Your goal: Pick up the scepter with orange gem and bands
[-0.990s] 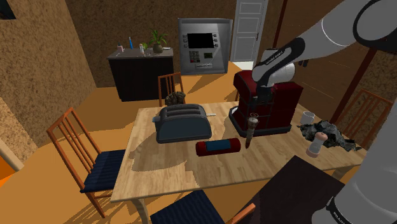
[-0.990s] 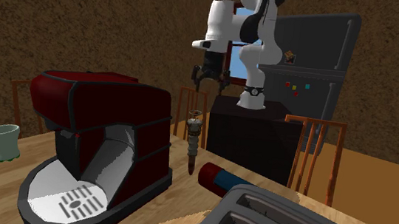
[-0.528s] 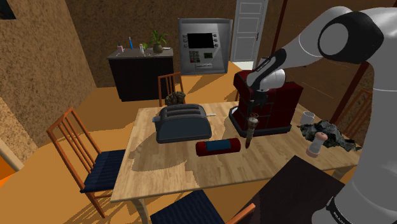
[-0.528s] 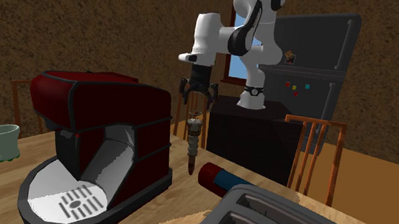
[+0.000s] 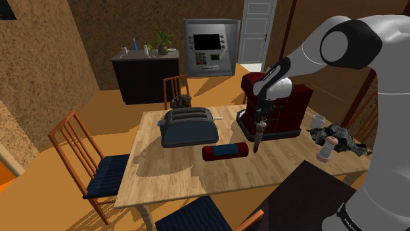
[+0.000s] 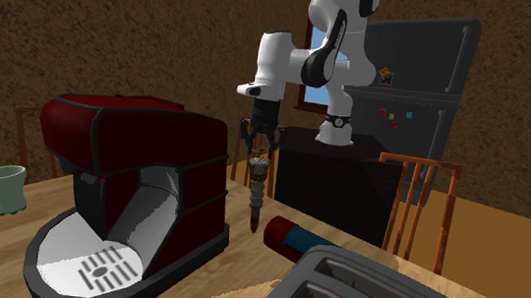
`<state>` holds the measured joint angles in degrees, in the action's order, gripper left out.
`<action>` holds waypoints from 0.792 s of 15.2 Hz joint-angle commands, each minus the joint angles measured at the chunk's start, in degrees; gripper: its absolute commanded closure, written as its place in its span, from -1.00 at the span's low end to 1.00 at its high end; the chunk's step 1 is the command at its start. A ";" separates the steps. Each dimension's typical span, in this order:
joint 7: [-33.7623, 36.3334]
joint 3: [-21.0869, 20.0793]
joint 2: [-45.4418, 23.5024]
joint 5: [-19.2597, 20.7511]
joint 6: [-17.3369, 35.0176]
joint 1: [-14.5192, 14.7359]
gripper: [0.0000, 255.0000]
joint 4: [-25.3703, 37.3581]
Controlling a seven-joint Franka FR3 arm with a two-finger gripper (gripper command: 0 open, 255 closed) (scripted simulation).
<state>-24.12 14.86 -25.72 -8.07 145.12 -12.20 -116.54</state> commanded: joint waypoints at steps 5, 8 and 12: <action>-0.01 -0.02 -0.05 -0.03 0.08 -0.01 1.00 0.00; 0.00 -0.02 -0.07 -0.03 0.06 -0.01 1.00 0.03; 0.39 0.44 1.61 0.63 -1.65 0.33 1.00 0.10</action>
<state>-23.96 15.19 -24.60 -7.64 143.89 -12.07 -116.40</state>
